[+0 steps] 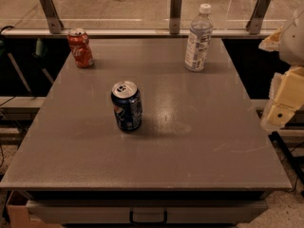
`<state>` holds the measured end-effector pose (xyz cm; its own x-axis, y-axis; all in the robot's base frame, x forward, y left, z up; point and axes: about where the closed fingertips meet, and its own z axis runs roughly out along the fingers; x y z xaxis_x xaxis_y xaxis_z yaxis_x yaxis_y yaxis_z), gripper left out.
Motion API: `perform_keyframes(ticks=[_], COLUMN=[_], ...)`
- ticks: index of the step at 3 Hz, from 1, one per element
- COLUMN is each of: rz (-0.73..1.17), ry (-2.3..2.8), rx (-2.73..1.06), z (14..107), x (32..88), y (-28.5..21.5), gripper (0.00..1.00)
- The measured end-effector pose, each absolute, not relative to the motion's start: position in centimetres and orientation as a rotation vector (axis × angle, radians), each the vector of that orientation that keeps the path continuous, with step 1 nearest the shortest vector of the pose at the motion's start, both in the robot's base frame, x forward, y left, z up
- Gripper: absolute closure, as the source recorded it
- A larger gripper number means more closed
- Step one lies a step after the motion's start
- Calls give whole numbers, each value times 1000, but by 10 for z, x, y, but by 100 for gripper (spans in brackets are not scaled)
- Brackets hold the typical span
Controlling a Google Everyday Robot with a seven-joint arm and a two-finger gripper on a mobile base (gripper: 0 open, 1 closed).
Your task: Move pepsi can near coke can
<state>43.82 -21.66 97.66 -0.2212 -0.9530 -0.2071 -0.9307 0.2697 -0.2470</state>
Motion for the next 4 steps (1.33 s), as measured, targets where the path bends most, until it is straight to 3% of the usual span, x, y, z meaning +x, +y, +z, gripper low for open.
perform_keyframes(ticks=[2, 4], rz=[-14, 375], ry=[2172, 1930], rx=[-1708, -1721], z=[964, 919], x=[452, 485], y=[-194, -88], gripper=[0, 0])
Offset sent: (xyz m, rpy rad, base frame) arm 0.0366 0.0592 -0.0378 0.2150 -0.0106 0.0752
